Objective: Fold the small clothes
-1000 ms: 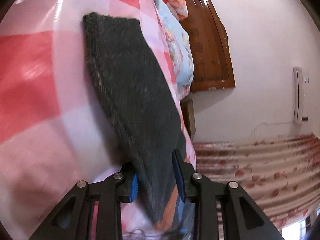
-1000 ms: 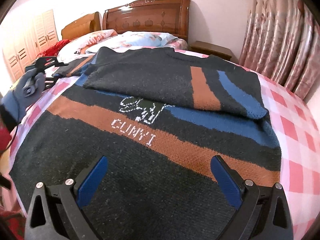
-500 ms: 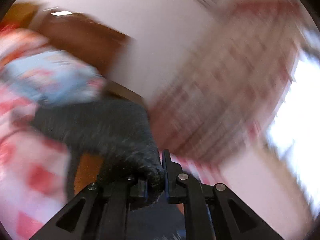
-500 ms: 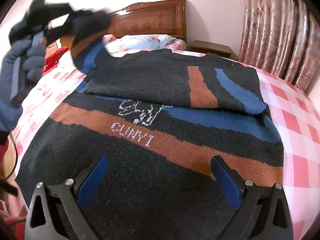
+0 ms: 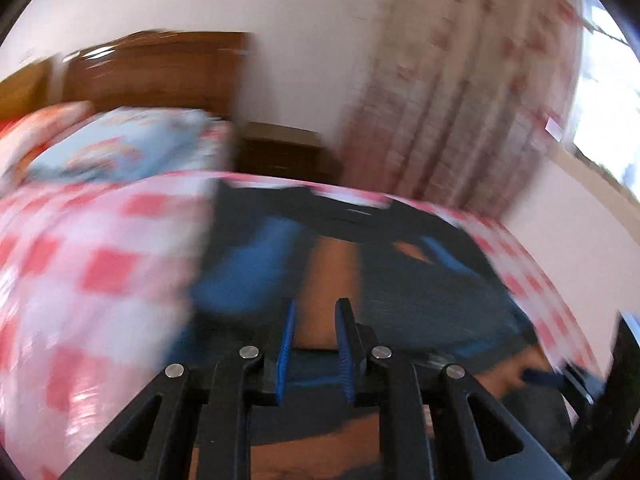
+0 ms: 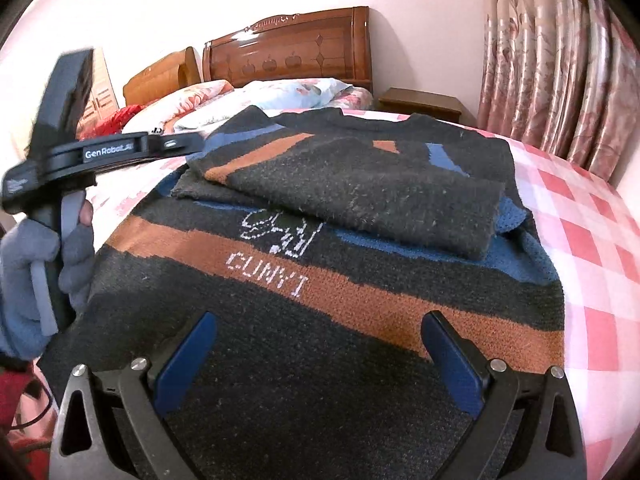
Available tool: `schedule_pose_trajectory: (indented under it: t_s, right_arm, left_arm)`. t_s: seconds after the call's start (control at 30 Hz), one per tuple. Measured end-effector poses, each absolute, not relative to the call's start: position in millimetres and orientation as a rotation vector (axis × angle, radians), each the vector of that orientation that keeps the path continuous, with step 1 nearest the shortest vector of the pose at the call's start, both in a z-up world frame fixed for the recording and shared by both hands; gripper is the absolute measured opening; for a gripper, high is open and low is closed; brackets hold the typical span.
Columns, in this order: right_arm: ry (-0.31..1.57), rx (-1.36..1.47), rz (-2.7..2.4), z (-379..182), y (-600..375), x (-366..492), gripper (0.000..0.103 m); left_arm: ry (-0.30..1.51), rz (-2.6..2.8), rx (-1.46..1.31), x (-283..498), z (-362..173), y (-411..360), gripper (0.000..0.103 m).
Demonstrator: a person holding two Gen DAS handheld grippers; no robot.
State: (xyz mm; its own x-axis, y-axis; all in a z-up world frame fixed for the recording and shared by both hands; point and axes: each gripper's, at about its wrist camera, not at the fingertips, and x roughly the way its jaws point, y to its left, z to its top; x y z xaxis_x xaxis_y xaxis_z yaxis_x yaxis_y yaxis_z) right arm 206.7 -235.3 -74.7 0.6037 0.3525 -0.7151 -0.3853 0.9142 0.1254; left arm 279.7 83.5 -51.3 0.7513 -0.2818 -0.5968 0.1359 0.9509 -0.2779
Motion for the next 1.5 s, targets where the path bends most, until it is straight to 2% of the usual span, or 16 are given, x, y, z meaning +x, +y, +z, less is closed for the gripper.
schedule_pose_trajectory:
  t_s: [0.17,0.57,0.73,0.93,1.1,1.3,1.5]
  right_arm:
    - [0.818,-0.042,0.422,-75.0,-235.8,207.2,0.103]
    - [0.828,-0.058,0.411,-76.9,-233.3,209.4,0.103]
    - [0.829,-0.057,0.412,-77.5,-232.2,209.3,0.103]
    - [0.825,-0.052,0.411,-76.7,-230.3,206.5,0.103]
    - [0.816,-0.044,0.406,-75.3,-231.4,205.0,0.103]
    - [0.719,0.179,0.348,-60.7,-272.2,204.2,0.103]
    - [0.763,0.316,0.219,-54.3,-310.2,247.0,0.103]
  left_arm:
    - [0.728,-0.095,-0.403,291.0,-74.1,143.4,0.020]
    - [0.882,-0.126,-0.175,326.9,-82.9,110.9,0.021]
    - [0.848,-0.116,-0.206,326.1,-82.9,116.0,0.025]
    - [0.765,0.011,-0.269,316.6,-80.1,132.1,0.025]
    - [0.787,-0.069,-0.273,317.6,-81.6,130.0,0.022]
    - [0.779,-0.069,-0.289,315.6,-81.6,131.8,0.023]
    - [0.789,-0.045,-0.274,317.3,-82.6,129.7,0.025]
